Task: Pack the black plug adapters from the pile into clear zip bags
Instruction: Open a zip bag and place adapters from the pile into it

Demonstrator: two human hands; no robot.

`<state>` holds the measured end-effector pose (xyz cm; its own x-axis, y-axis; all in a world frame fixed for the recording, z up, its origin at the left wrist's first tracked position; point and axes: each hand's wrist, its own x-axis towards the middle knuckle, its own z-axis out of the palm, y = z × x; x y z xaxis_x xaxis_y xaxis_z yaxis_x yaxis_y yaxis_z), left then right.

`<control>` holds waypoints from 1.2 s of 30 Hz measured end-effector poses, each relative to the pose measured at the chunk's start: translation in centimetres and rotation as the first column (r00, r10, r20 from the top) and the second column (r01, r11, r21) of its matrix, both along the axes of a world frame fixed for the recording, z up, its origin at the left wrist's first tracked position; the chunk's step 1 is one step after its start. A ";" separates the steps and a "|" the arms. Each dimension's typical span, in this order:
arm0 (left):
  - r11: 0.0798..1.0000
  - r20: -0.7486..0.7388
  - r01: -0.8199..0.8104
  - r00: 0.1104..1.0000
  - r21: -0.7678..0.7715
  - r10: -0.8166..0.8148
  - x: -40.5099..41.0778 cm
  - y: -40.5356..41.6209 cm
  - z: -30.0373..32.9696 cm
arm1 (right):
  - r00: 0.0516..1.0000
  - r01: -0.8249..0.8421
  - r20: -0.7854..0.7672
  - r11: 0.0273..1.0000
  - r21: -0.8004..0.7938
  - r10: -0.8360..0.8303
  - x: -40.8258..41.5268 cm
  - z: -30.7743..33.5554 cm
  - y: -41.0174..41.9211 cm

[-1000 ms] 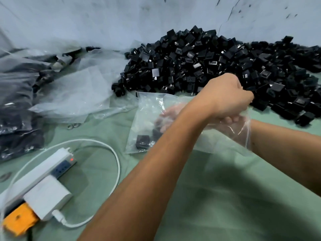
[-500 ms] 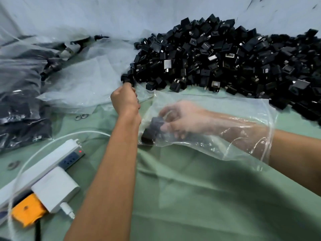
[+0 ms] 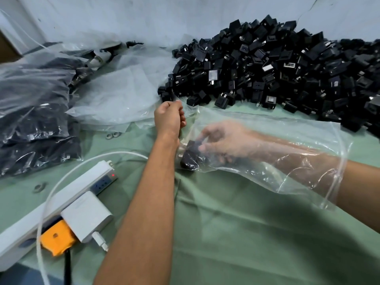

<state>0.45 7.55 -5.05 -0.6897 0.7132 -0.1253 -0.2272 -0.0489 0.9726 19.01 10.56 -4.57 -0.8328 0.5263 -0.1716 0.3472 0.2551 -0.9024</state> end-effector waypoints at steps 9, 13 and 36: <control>0.978 -0.504 0.022 0.855 -0.206 -0.125 0.4 0.7 -1.2 | 0.999 -0.050 0.001 0.966 0.255 0.052 -0.8 1.1 -1.3; 0.968 -0.546 0.065 0.816 -0.242 -0.191 0.0 0.7 -1.2 | 0.999 -0.031 -0.025 0.981 0.191 0.036 -0.6 1.3 -1.5; 0.866 -0.689 -0.146 0.674 -0.478 -0.267 2.6 0.6 0.2 | 0.792 0.253 0.528 0.952 0.173 -0.306 20.2 6.7 2.9</control>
<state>3.05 8.14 -4.85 -0.6599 0.7485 0.0659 0.5583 0.4297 0.7097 39.17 13.45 2.10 -0.4306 0.7567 -0.4919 0.8412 0.1390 -0.5226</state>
